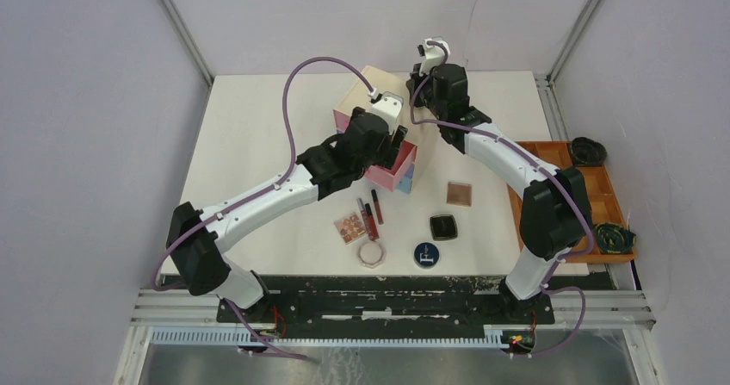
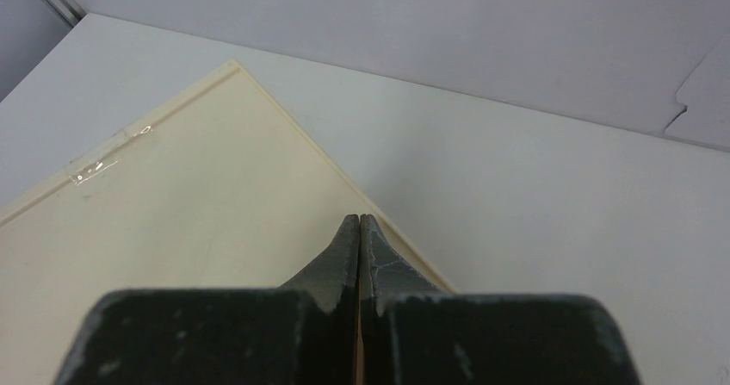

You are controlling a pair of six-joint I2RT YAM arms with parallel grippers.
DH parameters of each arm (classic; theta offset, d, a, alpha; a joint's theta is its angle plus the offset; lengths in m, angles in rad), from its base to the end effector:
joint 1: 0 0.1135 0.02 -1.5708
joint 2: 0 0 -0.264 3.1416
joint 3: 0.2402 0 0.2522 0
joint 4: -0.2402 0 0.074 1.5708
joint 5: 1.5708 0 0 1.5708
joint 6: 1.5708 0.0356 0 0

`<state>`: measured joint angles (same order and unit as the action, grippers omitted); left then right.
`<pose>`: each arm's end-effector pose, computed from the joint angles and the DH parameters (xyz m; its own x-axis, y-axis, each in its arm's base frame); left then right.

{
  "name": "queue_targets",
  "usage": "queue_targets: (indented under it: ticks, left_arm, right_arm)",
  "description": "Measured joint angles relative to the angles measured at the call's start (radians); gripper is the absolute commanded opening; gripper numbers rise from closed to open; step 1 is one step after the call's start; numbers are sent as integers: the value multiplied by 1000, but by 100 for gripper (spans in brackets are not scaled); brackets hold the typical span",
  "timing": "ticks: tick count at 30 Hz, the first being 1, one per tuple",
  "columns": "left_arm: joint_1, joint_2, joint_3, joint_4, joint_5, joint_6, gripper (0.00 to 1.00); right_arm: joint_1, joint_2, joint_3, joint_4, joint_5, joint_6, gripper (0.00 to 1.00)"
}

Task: Organize the makeup
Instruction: Place the makeup in the drawer.

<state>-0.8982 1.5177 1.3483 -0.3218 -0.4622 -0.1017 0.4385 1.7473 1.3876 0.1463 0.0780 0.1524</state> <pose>0.2310 -0.2646 0.3450 -0.3386 0.2792 -0.8986 0.4230 0.8982 0.1197 0.3849 0.1774 0.3201 -0.2433 0.0531 -0.9685 -0.3211 0.9378 0.1321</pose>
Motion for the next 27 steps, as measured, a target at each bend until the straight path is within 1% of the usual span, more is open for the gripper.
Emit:
queue_targets:
  ticks: [4, 5, 6, 8, 9, 10, 14, 15, 16, 17, 22, 27]
  left_arm:
    - [0, 8, 27, -51, 1, -26, 52]
    - [0, 10, 33, -60, 1, -31, 56]
    - [0, 11, 37, -67, 1, -35, 64]
    - [1, 11, 41, -79, 0, -37, 69]
    - [1, 11, 45, -86, 0, -37, 74]
    - [1, 11, 48, -93, 0, -37, 76]
    - [2, 11, 66, -131, -6, -37, 79]
    - [3, 11, 74, -144, -8, -37, 82]
    - [4, 11, 84, -154, -9, -37, 88]
    - [4, 11, 95, -162, -11, -37, 91]
    - [5, 8, 140, -164, -33, -36, 93]
    - [5, -19, 147, -176, -38, -36, 93]
  right_arm:
    - [0, 0, 0, 0, 0, 1, 1]
    - [0, 0, 0, 0, -1, 1, 1]
    - [0, 0, 0, 0, -1, 1, 1]
    - [-1, 0, 0, 0, -2, 1, 1]
    - [-1, 0, 0, 0, -2, 2, 1]
    - [-1, 0, -1, 0, -3, 2, 1]
    - [-2, 0, -3, 0, -4, 3, 1]
    - [-2, 0, -3, 0, -4, 3, 1]
    - [-2, 0, -3, 0, -4, 3, 1]
    - [-2, 0, -3, 0, -4, 3, 1]
    - [-2, 0, -3, 1, -6, 3, 1]
    - [-3, 0, -2, 1, -6, 3, 1]
